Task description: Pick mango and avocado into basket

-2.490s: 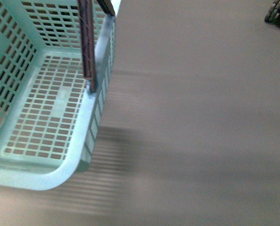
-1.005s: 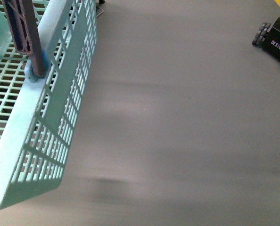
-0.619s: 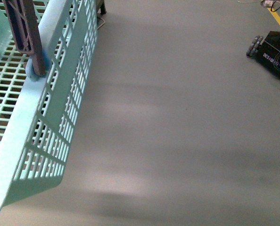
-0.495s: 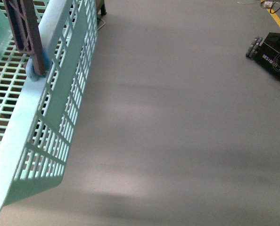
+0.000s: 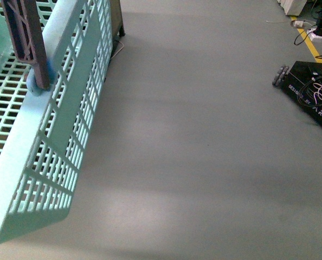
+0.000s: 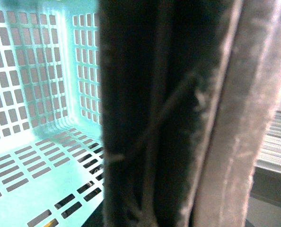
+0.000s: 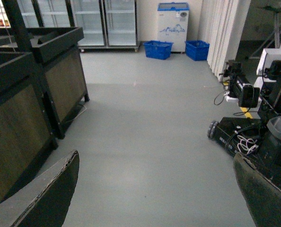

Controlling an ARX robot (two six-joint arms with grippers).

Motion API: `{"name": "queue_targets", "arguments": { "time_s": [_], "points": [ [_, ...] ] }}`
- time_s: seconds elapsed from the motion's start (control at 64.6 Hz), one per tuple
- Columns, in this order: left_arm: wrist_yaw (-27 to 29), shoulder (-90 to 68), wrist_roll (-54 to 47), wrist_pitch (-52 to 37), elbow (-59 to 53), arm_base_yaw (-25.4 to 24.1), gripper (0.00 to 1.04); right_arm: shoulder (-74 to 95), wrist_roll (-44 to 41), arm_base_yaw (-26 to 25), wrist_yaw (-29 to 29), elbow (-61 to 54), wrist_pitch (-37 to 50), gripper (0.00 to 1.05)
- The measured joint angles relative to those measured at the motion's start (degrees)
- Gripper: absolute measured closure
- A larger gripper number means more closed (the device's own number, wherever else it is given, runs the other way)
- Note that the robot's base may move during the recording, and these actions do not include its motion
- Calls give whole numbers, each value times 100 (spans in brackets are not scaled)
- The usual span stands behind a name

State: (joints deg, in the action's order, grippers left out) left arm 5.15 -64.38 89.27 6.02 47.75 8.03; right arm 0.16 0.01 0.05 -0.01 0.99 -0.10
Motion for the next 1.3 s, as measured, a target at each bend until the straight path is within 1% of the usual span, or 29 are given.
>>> {"name": "queue_targets", "arguments": {
  "time_s": [0.758, 0.928, 1.114, 1.299],
  "points": [
    [0, 2, 11, 0, 0, 11, 90, 0, 2, 0, 22, 0, 2, 9],
    [-131, 0, 68, 0, 0, 46, 90, 0, 2, 0, 22, 0, 2, 9],
    [22, 0, 26, 0, 0, 20, 90, -2, 2, 0, 15, 0, 0, 9],
    [17, 0, 15, 0, -2, 13, 90, -2, 2, 0, 15, 0, 4, 9]
  ]
}}
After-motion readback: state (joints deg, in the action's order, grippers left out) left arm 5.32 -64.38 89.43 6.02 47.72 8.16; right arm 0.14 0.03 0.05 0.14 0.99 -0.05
